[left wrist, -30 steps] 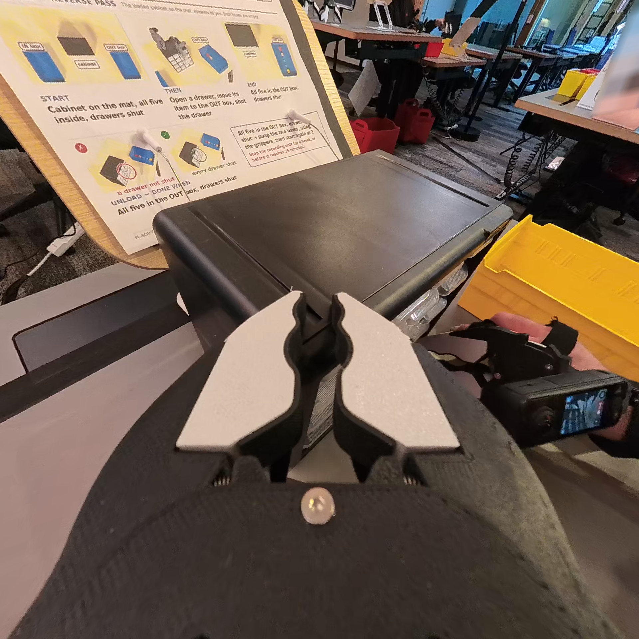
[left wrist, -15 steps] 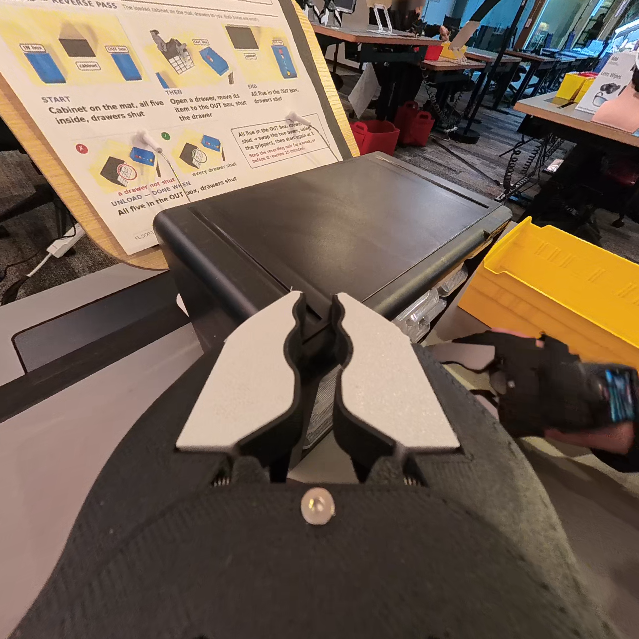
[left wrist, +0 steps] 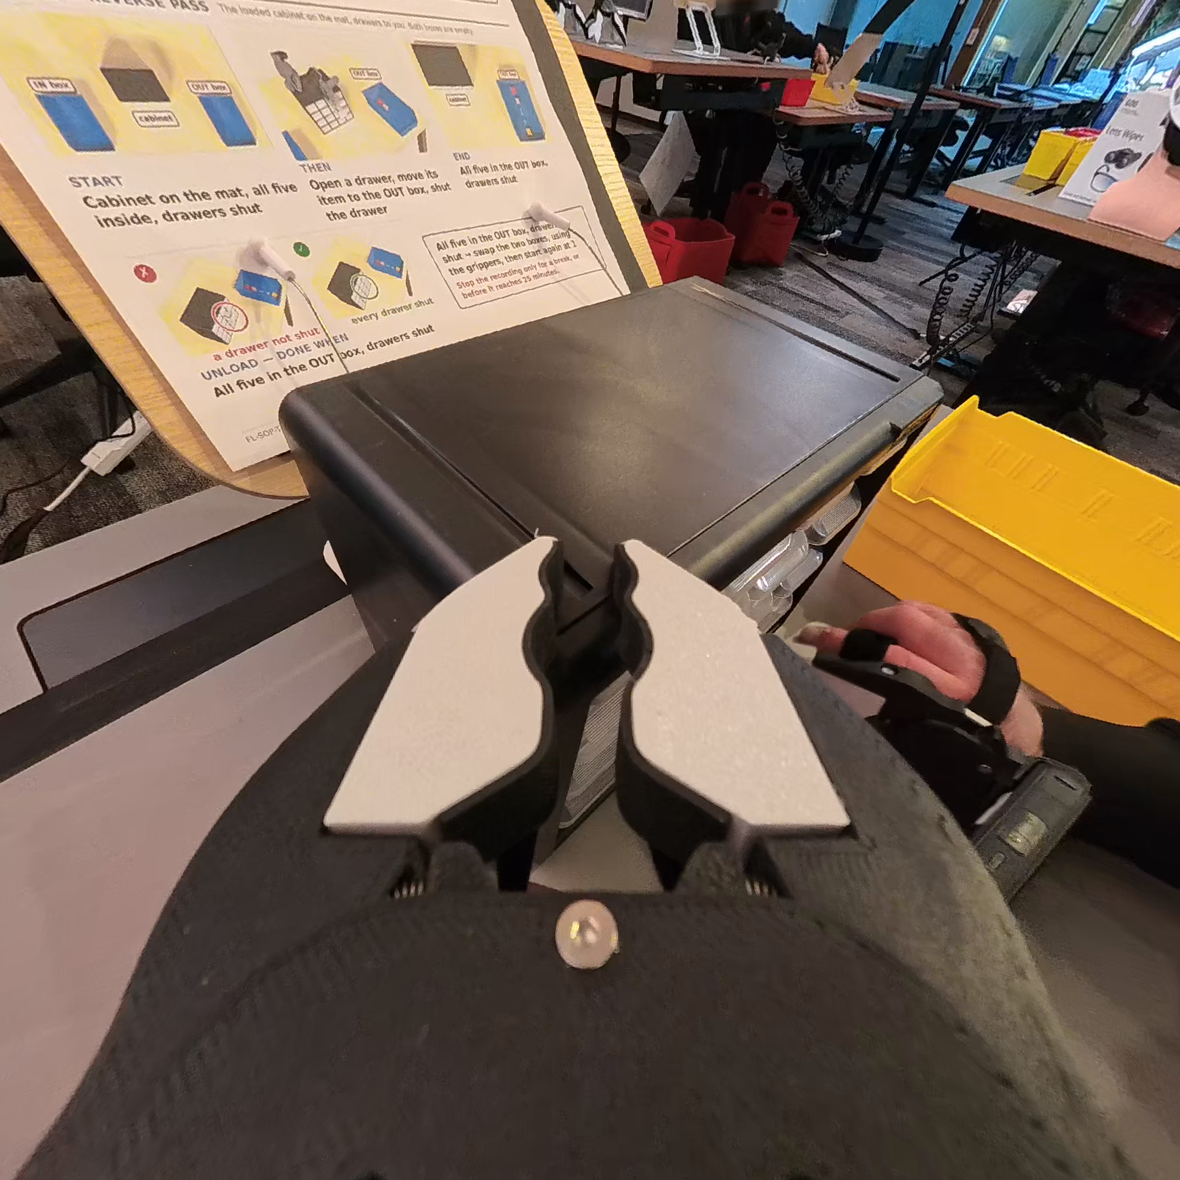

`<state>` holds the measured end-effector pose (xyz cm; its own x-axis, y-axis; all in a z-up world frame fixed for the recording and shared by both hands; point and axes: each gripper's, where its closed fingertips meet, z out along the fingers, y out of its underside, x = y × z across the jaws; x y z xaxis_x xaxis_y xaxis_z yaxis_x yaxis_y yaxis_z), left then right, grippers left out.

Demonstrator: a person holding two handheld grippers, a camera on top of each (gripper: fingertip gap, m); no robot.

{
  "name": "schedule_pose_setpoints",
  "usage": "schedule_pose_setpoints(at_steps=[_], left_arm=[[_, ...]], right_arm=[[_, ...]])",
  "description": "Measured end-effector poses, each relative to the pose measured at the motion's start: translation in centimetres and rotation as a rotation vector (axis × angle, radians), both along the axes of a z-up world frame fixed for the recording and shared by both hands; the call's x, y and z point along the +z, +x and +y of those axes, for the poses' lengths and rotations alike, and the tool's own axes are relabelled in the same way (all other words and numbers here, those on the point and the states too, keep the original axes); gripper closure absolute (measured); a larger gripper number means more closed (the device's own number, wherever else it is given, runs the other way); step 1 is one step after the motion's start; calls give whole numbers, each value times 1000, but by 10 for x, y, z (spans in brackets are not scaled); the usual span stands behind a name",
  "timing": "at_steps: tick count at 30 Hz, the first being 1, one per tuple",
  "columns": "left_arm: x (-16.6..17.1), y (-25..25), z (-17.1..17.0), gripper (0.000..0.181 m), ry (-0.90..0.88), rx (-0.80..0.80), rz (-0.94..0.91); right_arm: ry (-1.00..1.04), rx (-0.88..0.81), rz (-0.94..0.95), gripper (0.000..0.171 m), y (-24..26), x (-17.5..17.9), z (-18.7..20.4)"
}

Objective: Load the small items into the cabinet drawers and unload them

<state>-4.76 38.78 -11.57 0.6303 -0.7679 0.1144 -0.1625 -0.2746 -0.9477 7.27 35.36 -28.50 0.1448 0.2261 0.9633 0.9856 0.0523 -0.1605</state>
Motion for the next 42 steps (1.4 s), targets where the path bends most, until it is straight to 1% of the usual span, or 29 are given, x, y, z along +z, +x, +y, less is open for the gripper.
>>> schedule_pose_setpoints(at_steps=[2, 4, 11, 19, 23, 24, 26, 29, 31, 32, 33, 34, 38, 40, 42], left_arm=[[0, 0, 0, 165, 2, 0, 0], [0, 0, -1, 164, 3, 0, 2], [0, 0, 0, 163, 2, 0, -1], [0, 0, 0, 164, 2, -1, -3], [0, 0, 0, 165, 1, -2, 1], [0, 0, 0, 165, 1, -3, 1], [0, 0, 0, 167, 3, -1, -1], [0, 0, 0, 164, 7, 2, -3], [0, 1, 0, 164, 9, 3, -4], [0, 0, 0, 164, 8, 2, -7], [0, 0, 0, 164, 7, 2, -7], [0, 0, 0, 165, 7, 2, -5], [0, 0, 0, 165, 4, -2, -4], [0, 0, 0, 165, 5, -1, -3], [0, 0, 0, 165, 5, 1, -5]], right_arm=[[16, 9, -4, 147, -1, -2, 2], [28, 11, 10, 159, -2, 4, 4], [-1, 36, 7, 162, -2, 6, 2], [-56, 46, 9, 164, -2, 6, -9], [-117, 68, -9, 165, -7, 5, -29], [-139, 84, -12, 171, -10, 5, -36], [-168, 121, -14, 171, -16, 8, -51], [-211, 130, -3, 171, -21, 14, -67], [-186, 90, 17, 165, -16, 19, -63], [-175, 77, 35, 152, -14, 21, -57], [-177, 57, 36, 131, -11, 18, -50], [-185, 25, 21, 120, -6, 13, -42], [-182, 11, -1, 150, -3, 0, -24], [-190, 1, 3, 154, -2, -2, -18], [-232, 9, 12, 155, -3, 0, -22]])
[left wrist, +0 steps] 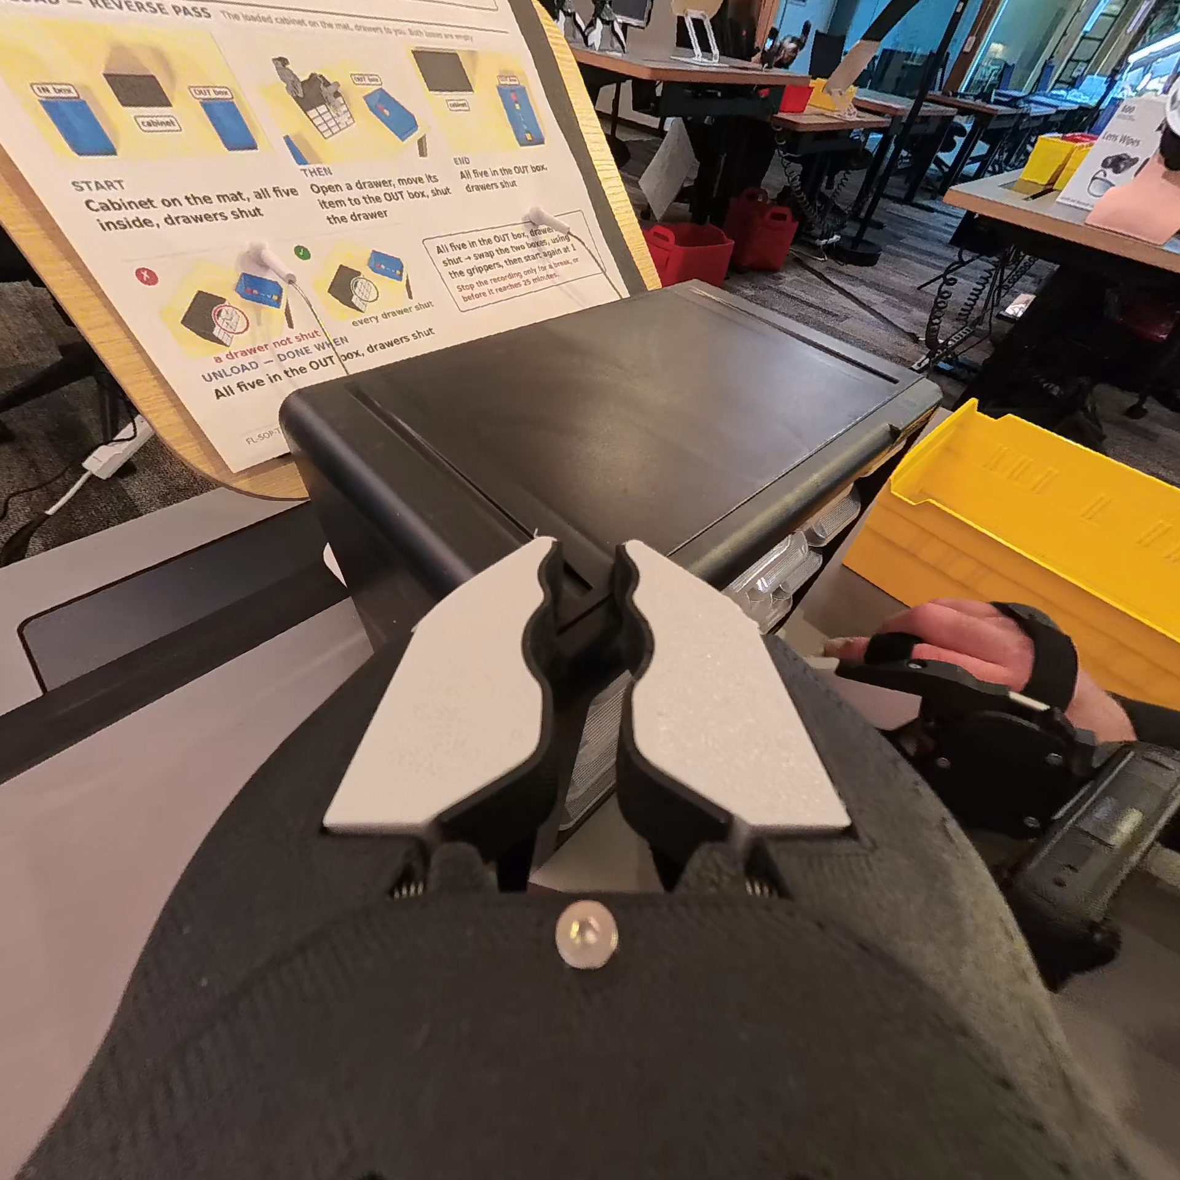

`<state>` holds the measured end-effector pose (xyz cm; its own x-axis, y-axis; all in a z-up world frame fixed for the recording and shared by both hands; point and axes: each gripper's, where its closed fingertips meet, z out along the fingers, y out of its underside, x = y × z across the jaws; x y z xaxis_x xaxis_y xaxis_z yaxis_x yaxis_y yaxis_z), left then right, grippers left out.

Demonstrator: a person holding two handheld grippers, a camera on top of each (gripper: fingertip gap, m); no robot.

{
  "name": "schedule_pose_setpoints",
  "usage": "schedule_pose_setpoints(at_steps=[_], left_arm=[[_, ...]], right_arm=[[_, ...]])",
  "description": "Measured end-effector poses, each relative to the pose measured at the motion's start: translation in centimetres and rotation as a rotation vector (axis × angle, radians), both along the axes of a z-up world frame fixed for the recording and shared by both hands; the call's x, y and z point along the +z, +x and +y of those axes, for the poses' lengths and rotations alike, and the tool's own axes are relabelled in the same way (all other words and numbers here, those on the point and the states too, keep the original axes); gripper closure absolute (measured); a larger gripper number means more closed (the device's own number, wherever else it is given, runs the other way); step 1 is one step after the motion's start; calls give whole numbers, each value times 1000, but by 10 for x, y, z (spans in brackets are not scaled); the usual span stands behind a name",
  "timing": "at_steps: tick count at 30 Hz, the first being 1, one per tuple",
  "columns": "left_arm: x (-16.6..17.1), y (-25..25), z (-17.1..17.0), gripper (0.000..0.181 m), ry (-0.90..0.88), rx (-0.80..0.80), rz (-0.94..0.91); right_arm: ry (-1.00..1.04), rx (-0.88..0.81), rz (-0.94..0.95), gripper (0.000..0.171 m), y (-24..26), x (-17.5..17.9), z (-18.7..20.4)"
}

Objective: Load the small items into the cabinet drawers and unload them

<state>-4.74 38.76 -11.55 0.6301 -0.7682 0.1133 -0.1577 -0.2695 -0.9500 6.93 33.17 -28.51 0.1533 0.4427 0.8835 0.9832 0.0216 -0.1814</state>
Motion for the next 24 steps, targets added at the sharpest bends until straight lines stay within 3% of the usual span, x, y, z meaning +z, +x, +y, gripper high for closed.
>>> schedule_pose_setpoints(at_steps=[11, 17, 21, 24], left_arm=[[0, 0, 0, 165, 2, 2, 0], [0, 0, 0, 165, 1, 3, 0], [0, 0, 0, 164, 2, 3, 0], [0, 0, 0, 164, 1, 2, 1]], right_arm=[[-189, 104, -54, 154, 0, 3, -63], [-292, 147, -80, 153, -3, -14, -87], [-358, 157, -12, 144, -6, -12, -91], [-423, 174, 151, 141, -14, 5, -88]])
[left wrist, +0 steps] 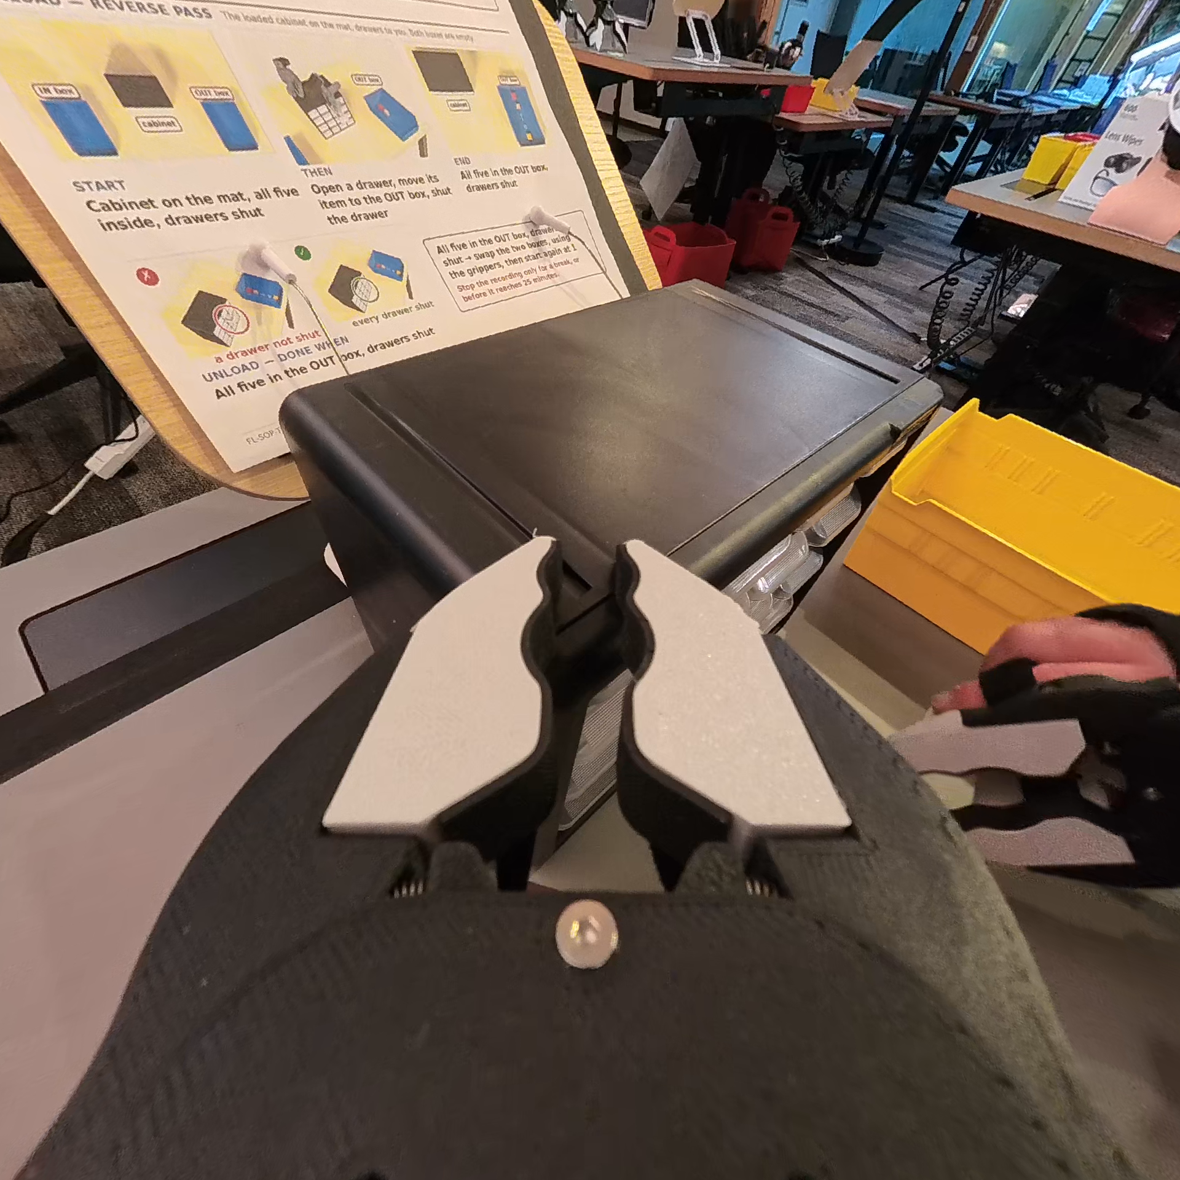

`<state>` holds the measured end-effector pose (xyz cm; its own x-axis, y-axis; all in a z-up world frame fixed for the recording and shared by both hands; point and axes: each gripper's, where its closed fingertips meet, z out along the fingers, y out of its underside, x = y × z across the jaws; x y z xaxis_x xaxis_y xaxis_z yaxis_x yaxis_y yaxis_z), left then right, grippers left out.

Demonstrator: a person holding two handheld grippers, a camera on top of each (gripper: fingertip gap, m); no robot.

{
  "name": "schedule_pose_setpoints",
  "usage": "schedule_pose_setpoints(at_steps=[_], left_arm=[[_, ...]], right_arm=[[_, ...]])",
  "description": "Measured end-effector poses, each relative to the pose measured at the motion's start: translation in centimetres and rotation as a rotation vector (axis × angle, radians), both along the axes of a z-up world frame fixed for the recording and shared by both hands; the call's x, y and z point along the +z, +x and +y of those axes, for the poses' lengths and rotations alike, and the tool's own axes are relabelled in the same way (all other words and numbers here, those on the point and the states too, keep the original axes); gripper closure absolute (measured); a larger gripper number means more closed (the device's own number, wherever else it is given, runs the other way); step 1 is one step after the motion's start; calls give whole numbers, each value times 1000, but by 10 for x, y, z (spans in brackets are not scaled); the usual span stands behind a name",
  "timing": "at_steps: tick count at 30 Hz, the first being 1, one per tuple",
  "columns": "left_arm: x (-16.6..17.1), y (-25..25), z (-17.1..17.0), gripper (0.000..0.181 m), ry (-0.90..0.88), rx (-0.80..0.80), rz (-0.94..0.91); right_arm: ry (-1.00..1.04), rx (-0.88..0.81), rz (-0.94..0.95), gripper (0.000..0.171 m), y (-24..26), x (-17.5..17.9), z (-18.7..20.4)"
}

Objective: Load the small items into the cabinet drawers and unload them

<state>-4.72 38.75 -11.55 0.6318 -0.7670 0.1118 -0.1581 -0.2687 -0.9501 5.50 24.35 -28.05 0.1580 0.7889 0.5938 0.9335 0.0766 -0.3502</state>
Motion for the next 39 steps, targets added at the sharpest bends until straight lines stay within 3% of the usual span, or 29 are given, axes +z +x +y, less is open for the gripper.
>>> schedule_pose_setpoints(at_steps=[3, 10, 13, 24, 34, 39], left_arm=[[0, 0, 0, 165, -1, 1, -1], [0, 0, 0, 164, -1, 2, -2], [0, 0, 0, 165, -1, 1, -2], [0, 0, 0, 166, 0, -2, -7], [0, 0, 0, 166, 2, -4, -10], [0, 0, 0, 166, 1, -4, -8]], right_arm=[[-59, -40, 113, 140, -2, 13, 16], [-172, -110, 56, 134, 1, -7, 58], [-249, -98, -24, 130, 4, -26, 60], [-400, -44, -161, 127, 1, -34, 60], [-429, 19, -289, 148, -3, -37, 61], [-444, 26, -292, 148, -3, -36, 61]])
